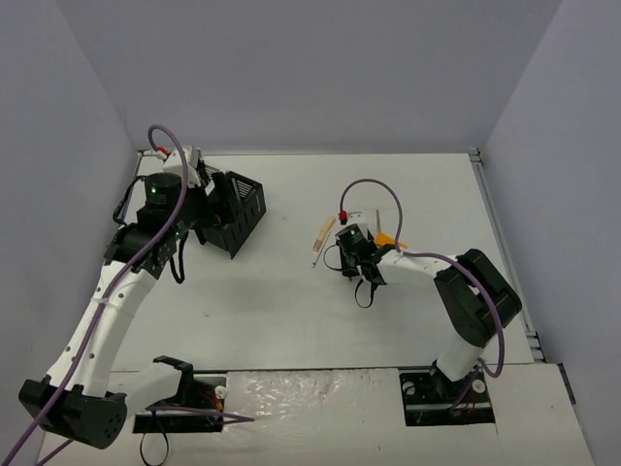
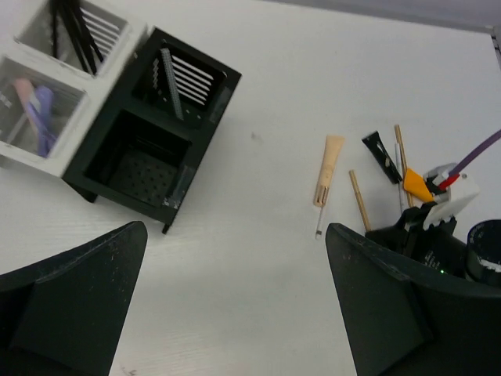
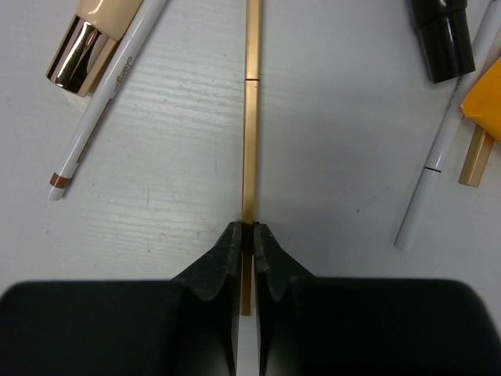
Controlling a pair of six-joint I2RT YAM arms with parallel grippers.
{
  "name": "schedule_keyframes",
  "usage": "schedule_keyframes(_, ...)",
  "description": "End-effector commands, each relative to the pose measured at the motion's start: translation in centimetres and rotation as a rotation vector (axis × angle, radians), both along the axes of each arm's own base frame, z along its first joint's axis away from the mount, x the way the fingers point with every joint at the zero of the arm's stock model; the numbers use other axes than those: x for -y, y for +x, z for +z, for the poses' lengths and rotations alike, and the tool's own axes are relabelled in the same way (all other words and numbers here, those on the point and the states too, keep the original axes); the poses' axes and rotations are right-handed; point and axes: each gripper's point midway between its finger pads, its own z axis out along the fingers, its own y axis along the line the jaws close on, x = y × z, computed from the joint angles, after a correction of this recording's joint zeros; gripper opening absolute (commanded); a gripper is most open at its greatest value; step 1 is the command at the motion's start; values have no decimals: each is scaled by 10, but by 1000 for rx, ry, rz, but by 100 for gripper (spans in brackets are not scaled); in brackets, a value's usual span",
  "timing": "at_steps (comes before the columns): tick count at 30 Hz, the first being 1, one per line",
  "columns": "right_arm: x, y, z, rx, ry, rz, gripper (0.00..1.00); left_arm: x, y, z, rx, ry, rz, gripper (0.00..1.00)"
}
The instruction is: Organize the makeup
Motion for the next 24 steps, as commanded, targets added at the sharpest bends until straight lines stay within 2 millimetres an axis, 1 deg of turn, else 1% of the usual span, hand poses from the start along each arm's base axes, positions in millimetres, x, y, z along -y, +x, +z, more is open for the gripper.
schedule_keyframes(1, 11, -1, 8, 15, -11, -40, 0, 34, -10, -5, -21, -139, -102, 97)
schedule_keyframes(3, 11, -2, 19, 40, 3, -27, 0, 46, -12, -13, -39, -161, -124, 97)
schedule_keyframes(5, 4, -2, 41, 94, 38, -3, 0, 65, -12, -17, -47, -161, -164, 97)
schedule_keyframes(9, -19, -6, 87, 230, 122, 100, 0, 104, -9, -14, -49, -197, -235, 97)
schedule_keyframes(10, -27, -8, 103, 274, 165, 127, 0, 115, -8, -13, -50, -208, -253, 97)
schedule_keyframes(11, -36, -10, 124, 329, 222, 158, 0, 125, -9, -11, -56, -222, -273, 97)
schedule_keyframes(13, -43, -17, 149, 392, 297, 203, 0, 141, -7, -7, -54, -247, -301, 97)
schedule_keyframes(14, -48, -20, 168, 442, 350, 227, 0, 151, -4, -3, -54, -275, -316, 97)
schedule_keyframes(15, -53, -22, 175, 457, 378, 253, 0, 158, -4, -2, -56, -298, -329, 97)
schedule_keyframes(17, -61, -31, 196, 500, 441, 318, 0, 170, -2, 8, -40, -330, -348, 97)
schedule_keyframes(21, -65, -40, 235, 601, 538, 362, 0, 188, 2, 20, -15, -355, -371, 97)
schedule_keyframes(22, -66, -43, 238, 606, 547, 373, 0, 191, 2, 18, -16, -355, -375, 97)
schedule_keyframes(24, -72, -48, 249, 615, 583, 411, 0, 200, 5, 23, -7, -381, -389, 96)
